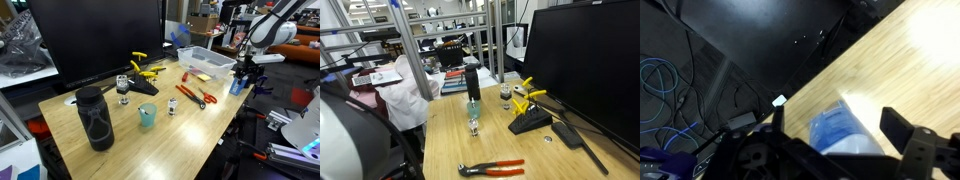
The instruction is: Move the water bottle to the left.
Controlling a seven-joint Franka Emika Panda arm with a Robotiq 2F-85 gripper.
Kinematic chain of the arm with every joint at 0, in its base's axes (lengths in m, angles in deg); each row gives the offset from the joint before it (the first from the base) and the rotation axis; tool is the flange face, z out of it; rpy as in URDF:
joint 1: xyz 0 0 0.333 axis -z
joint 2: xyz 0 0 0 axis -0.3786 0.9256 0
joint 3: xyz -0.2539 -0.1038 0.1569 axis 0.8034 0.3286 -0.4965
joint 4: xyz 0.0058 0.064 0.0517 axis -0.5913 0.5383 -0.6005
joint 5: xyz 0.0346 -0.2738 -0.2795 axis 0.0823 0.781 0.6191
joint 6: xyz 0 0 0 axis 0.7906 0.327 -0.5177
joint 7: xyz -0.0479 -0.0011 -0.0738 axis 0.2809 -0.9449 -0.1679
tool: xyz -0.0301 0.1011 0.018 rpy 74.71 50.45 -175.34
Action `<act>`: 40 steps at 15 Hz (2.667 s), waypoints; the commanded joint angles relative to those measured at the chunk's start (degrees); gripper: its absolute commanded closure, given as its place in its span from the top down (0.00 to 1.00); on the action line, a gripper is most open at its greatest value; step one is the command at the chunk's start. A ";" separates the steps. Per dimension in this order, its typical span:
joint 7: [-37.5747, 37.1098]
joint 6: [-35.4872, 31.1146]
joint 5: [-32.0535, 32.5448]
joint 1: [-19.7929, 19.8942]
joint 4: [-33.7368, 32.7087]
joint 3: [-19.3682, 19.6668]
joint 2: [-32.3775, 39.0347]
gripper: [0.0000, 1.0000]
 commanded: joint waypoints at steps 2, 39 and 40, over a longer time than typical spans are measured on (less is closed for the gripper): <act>-4.90 -2.54 4.79 -0.40 -0.07 -0.16 1.65 0.60; 2.97 3.81 4.37 -0.48 0.54 -0.40 -6.70 1.00; 3.03 3.51 3.62 -0.64 -0.47 -0.40 -5.83 1.00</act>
